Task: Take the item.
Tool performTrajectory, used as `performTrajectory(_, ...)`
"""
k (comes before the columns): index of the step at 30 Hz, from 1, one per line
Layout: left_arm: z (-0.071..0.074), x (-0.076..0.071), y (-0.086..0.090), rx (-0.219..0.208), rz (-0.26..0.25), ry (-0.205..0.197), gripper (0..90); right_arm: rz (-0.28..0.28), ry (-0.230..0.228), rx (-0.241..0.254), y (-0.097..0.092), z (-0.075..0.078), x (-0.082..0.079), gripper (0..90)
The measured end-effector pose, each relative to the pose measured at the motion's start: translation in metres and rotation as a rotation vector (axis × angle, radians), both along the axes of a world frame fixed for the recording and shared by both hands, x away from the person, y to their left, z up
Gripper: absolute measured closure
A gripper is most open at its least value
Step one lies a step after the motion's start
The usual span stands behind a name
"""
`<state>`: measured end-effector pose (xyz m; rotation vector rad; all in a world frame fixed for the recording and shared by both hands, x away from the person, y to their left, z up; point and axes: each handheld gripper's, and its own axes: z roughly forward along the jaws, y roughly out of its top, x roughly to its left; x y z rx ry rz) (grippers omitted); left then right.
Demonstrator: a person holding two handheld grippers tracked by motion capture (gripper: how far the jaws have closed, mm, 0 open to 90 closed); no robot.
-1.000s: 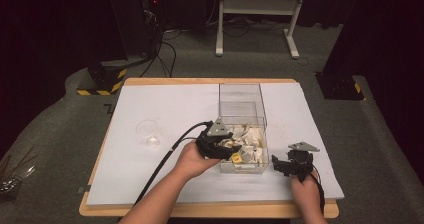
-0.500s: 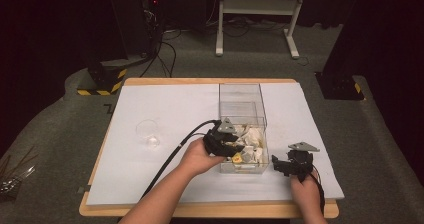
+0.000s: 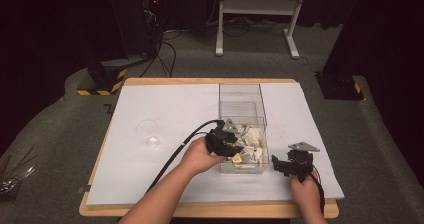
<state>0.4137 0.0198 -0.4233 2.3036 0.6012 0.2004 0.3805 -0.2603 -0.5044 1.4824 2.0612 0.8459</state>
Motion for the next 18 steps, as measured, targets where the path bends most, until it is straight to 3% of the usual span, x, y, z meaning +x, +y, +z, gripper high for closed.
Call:
performTrajectory(3,0.0005,0.0007,-0.0042,0.038,-0.021,0.008,61.1,0.0,0.0,0.001,0.0,0.0,0.0,11.4)
performTrajectory(8,0.0027,0.0012,-0.0053,0.062,-0.019,0.007,68.0,0.0,0.0,0.001,0.0,0.0,0.0,11.4)
performTrajectory(13,0.0018,-0.004,-0.0058,0.104,-0.033,-0.039,78.9,0.0,0.0,0.001,0.0,0.0,0.0,11.4)
performTrajectory(18,0.0,-0.0066,-0.0057,0.115,-0.046,-0.047,86.6,0.0,0.0,0.0,0.0,0.0,0.0,11.4)
